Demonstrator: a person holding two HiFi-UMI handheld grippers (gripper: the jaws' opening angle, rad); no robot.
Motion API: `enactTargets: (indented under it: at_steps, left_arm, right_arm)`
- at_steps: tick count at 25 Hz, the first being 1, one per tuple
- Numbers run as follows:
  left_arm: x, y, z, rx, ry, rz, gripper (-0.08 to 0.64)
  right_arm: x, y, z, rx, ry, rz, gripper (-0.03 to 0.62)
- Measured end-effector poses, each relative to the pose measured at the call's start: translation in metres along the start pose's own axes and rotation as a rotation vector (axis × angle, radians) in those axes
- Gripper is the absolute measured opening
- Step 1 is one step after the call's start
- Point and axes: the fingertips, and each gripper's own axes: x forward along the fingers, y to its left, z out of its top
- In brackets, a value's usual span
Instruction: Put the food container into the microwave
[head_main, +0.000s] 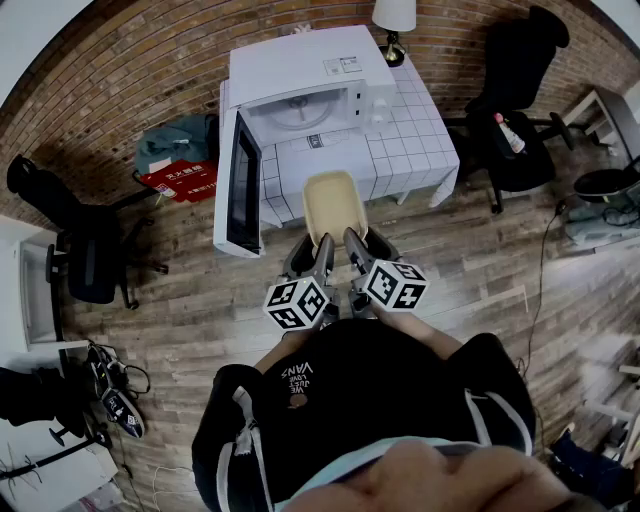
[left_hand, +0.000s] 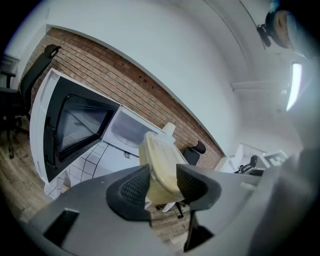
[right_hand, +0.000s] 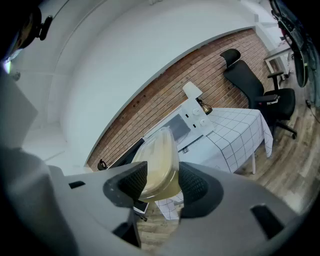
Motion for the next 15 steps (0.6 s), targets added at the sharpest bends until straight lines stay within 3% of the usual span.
enactTargets:
  at_steps: [15]
  left_arm:
    - [0.0058,-0.0078,-0.0045,-0.016,-0.022,0.03,0.17]
  right_arm:
    - [-0.0006,-0.0096,0.0063,0.036,0.019,0.042,0.189]
